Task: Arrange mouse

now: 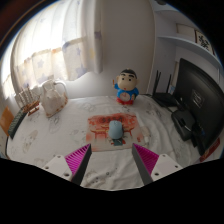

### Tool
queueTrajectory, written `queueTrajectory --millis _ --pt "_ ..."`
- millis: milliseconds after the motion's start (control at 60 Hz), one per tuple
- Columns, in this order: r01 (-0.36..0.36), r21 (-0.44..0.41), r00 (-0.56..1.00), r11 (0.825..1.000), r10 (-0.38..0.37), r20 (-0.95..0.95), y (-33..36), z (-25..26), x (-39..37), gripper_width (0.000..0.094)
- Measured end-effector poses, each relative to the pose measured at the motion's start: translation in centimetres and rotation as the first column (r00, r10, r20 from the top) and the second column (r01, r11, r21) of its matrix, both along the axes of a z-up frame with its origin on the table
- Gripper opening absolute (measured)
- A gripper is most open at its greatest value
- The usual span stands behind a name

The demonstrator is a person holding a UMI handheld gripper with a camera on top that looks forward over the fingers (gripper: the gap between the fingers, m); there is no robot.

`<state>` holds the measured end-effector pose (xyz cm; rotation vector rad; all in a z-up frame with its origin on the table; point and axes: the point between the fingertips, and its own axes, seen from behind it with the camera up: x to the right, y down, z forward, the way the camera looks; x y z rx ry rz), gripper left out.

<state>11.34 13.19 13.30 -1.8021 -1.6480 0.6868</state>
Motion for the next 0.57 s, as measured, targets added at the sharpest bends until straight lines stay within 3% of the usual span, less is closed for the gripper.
queueTrajectory --millis 233,567 --pt "-0.005 0.037 1.0 0.999 0.006 -0.027 -1.2 1.6 5.1 0.0845" --pt "-0.005 -0.01 0.999 1.0 0.004 -0.035 -3.7 2.1 4.0 0.0844"
